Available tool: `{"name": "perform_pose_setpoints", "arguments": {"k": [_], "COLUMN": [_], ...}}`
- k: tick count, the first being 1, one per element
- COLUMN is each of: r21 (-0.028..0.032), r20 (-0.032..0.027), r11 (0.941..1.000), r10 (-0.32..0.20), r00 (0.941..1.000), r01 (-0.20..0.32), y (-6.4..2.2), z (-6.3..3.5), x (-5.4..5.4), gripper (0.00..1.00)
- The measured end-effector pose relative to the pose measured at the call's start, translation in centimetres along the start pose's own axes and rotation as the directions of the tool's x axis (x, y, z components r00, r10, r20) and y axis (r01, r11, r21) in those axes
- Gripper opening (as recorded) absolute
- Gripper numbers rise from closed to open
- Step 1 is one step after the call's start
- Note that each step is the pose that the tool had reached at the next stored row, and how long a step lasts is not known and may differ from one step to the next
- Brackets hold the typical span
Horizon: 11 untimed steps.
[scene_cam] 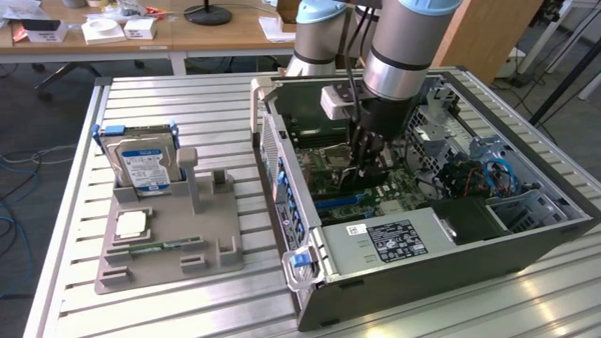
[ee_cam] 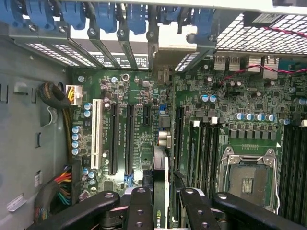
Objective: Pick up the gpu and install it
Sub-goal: 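Insert the gpu into the slot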
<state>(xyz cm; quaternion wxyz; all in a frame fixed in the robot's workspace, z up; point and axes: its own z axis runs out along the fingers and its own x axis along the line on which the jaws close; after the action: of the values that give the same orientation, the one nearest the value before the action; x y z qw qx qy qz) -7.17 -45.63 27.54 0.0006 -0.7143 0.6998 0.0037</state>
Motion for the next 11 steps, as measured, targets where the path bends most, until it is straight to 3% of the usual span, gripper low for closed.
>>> {"name": "perform_pose_setpoints", "arguments": {"k": [11], "r21": [0.0003], "r20": [0.0002], "r11": [1.0000], "r10": [0.000], "r00": [1.0000], "r01": [0.000], "y": [0.14], "z": [0.25], "x": [0.00], "gripper": [0.26]}}
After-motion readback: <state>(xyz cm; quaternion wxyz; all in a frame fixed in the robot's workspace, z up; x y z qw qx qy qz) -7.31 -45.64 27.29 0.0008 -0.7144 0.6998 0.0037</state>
